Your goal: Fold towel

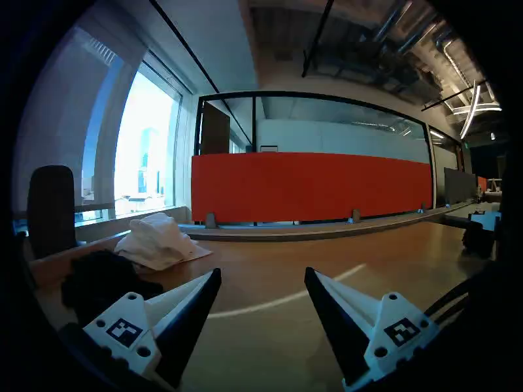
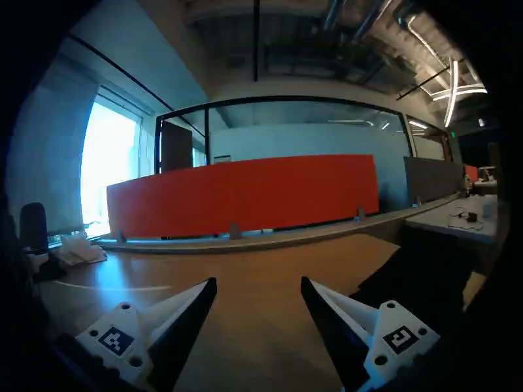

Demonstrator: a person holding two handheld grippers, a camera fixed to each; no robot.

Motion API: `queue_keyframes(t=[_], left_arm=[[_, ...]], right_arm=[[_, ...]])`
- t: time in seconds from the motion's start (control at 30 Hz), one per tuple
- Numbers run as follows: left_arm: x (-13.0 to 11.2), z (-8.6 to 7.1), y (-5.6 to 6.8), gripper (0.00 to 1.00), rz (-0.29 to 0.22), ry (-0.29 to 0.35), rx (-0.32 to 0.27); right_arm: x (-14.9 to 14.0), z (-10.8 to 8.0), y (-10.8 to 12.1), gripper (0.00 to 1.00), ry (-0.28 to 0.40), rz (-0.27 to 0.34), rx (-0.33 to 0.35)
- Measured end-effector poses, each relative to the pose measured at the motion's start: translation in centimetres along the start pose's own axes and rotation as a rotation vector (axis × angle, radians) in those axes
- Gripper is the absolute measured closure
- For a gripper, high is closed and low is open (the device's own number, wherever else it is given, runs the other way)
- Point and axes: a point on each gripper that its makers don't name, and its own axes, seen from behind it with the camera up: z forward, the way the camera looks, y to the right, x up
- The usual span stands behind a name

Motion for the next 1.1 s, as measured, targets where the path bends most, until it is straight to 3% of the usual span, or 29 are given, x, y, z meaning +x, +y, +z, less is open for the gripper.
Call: queue_keyframes(t=[1.1], left_arm=[[0.0, 0.1, 0.0, 0.06, 0.0, 0.0, 0.0]], right_arm=[[-0.4, -0.5, -1.4, 0.01, 0.01, -0.064, 0.011]])
